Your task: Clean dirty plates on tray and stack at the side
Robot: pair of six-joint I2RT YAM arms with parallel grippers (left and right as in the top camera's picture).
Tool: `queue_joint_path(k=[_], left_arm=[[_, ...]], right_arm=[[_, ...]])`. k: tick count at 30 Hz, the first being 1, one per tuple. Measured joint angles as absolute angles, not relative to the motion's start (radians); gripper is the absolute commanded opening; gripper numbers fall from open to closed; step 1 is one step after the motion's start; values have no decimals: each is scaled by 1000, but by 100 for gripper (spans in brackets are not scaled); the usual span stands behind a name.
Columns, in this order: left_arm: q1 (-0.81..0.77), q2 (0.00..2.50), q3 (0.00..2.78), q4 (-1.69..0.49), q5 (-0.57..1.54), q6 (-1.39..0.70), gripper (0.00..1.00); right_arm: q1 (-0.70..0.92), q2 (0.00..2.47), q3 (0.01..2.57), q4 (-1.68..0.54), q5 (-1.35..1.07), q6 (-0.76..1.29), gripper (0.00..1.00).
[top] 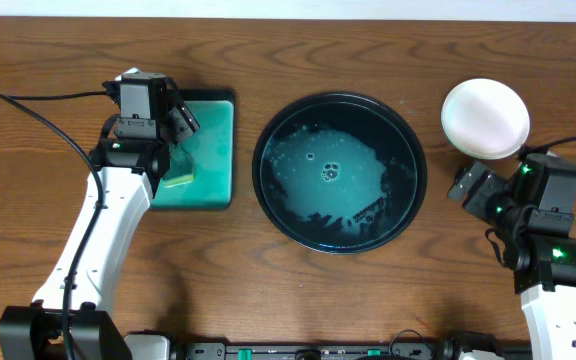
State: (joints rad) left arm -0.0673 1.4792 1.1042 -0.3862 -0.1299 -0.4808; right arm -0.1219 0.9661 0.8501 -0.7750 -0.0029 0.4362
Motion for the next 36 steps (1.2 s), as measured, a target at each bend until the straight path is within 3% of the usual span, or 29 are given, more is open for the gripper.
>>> queue_joint_path(k=[8, 15, 36], left_arm=[[-67, 1479, 1104, -386, -130, -481, 79], [-67, 1479, 1104, -386, -130, -481, 79], [-67, 1479, 1104, -386, -130, -481, 79]], right_arm=[[-121, 970, 847, -799, -36, 345, 99], [-80, 939, 773, -660, -83, 270, 99], [55, 255, 162, -179, -103, 116, 99]])
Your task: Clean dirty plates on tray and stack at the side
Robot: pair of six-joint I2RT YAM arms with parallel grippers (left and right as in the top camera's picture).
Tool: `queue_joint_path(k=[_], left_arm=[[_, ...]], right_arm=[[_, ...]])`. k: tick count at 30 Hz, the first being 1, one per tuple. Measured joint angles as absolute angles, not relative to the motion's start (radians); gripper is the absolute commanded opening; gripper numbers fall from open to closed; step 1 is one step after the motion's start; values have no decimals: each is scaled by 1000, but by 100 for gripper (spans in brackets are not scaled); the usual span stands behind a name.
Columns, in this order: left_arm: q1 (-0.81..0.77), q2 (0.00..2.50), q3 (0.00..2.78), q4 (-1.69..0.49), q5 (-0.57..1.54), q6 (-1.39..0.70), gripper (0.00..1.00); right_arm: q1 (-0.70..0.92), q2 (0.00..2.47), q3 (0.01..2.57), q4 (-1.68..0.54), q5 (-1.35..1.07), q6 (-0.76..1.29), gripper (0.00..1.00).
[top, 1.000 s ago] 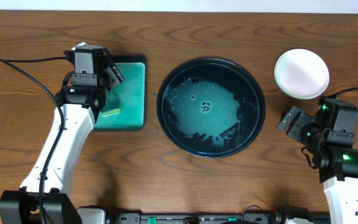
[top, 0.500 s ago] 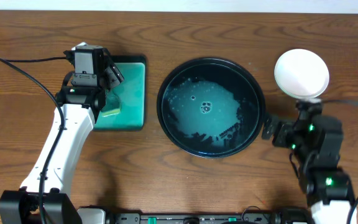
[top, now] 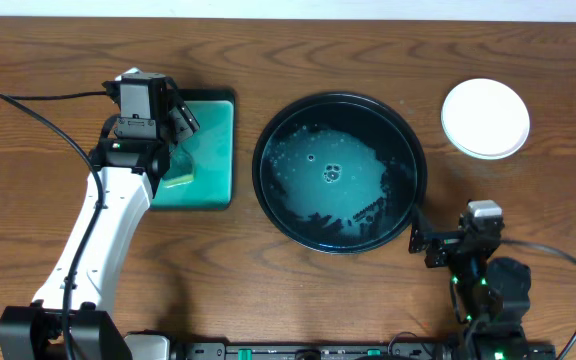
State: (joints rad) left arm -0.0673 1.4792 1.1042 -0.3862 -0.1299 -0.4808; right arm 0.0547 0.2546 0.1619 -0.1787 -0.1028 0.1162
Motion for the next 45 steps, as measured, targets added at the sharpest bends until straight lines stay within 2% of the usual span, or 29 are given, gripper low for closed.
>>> queue_joint_path(k=[17, 45], left_arm=[[-67, 1479, 1104, -387, -130, -481, 79], [-67, 1479, 1104, -386, -130, -481, 79]], right_arm=[[55, 17, 48, -87, -104, 82, 99], [55, 12, 7, -62, -104, 39, 99]])
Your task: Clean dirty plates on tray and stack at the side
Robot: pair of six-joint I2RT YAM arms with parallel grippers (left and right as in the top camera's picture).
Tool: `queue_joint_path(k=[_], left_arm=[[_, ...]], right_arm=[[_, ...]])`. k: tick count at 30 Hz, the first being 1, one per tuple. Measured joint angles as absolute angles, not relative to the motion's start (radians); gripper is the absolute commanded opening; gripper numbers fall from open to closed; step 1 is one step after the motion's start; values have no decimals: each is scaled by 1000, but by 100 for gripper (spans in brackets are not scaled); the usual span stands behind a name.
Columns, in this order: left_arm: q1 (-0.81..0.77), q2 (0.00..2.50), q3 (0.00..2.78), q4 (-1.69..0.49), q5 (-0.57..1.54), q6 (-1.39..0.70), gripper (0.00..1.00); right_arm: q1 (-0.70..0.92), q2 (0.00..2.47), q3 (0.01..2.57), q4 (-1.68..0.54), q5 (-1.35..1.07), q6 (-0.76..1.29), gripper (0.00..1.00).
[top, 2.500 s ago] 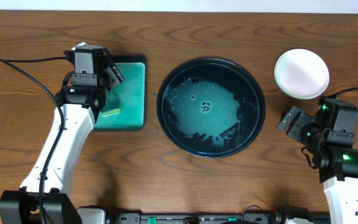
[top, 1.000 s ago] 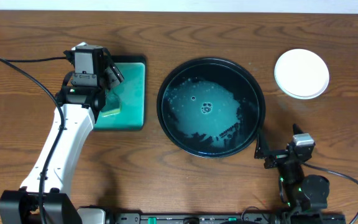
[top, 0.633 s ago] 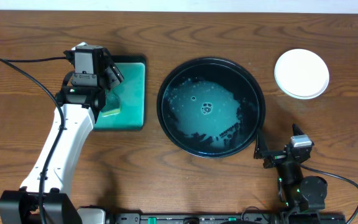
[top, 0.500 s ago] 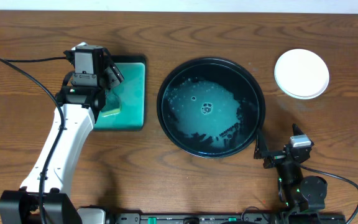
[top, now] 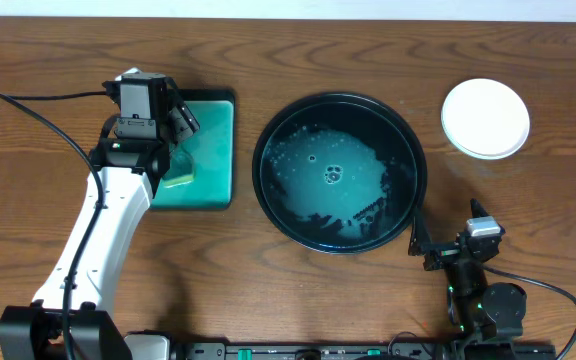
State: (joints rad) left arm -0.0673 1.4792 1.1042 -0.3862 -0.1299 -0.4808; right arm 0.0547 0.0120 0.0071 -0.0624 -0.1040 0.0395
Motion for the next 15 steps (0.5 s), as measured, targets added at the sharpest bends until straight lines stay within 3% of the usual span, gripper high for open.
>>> queue_joint_path(k=[15], left_arm=[[-67, 1479, 1104, -409, -130, -481, 79]], right_arm=[[55, 12, 7, -62, -104, 39, 99]])
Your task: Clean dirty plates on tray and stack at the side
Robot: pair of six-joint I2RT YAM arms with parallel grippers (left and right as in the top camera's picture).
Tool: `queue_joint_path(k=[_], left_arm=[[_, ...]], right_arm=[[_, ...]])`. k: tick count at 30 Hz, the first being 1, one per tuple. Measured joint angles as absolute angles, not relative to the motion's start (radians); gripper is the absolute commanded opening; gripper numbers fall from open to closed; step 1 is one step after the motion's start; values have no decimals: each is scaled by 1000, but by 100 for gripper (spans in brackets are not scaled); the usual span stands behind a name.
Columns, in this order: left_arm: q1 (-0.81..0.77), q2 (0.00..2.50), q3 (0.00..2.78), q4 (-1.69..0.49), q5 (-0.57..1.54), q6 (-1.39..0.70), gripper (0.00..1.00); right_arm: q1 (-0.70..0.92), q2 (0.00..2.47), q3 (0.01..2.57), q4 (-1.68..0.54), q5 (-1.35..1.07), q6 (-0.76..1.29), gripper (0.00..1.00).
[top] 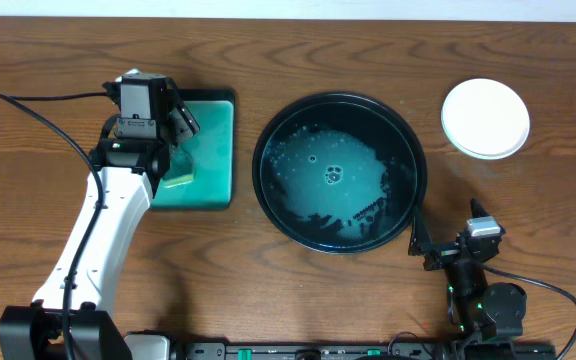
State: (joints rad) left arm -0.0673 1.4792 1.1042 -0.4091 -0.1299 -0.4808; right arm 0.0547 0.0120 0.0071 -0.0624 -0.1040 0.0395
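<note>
The round dark tray (410, 140) sits mid-table and holds foamy water, with no plate showing in it. A white plate (485, 118) lies at the far right; whether it is a single plate or a stack cannot be told. My left gripper (176, 140) hangs over the green mat (213, 150), just above a yellow-green sponge (179, 178); its fingertips are hidden by the wrist. My right gripper (423, 248) is pulled back near the front edge, beside the tray's lower right rim, with its fingers apart and nothing between them.
The left arm's white links run from the front left corner up to the mat. A black cable loops along the left side. The right arm's base stands at the front right. Bare wood lies between tray and plate.
At first my right gripper was just below the white plate at the far right. Then it stood drawn back near the front edge, beside the tray's lower right rim, and it has stayed there. The left arm has held still over the mat throughout.
</note>
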Motion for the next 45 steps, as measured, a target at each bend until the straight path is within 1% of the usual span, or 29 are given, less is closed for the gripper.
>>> queue_joint_path(k=[6, 12, 17, 21, 23, 24, 28, 33, 36, 45], left_arm=[[-67, 1479, 1104, -527, -126, -480, 79], [-67, 1479, 1104, -563, -119, -414, 79], [-67, 1451, 1099, -661, -68, -221, 79], [-68, 1327, 1040, -673, 14, -17, 79], [-68, 1226, 972, -647, 46, 83, 79], [-68, 1200, 952, -641, 51, 105, 79], [-68, 1008, 766, -507, 72, 188, 79], [-67, 770, 538, -358, 80, 225, 79], [-67, 666, 438, -305, 80, 237, 79], [-67, 499, 221, -86, 70, 239, 79]], right_arm=[[55, 12, 7, -62, -104, 39, 99], [55, 12, 7, -62, -104, 39, 99], [55, 12, 7, -62, -104, 39, 99], [55, 12, 7, -63, -104, 39, 99], [55, 12, 7, -62, -104, 39, 99], [55, 12, 7, -62, -104, 39, 99], [55, 12, 7, -62, -104, 39, 99], [55, 12, 7, -62, -104, 39, 99], [55, 12, 7, -62, -104, 38, 99], [55, 12, 7, -63, -104, 37, 99]])
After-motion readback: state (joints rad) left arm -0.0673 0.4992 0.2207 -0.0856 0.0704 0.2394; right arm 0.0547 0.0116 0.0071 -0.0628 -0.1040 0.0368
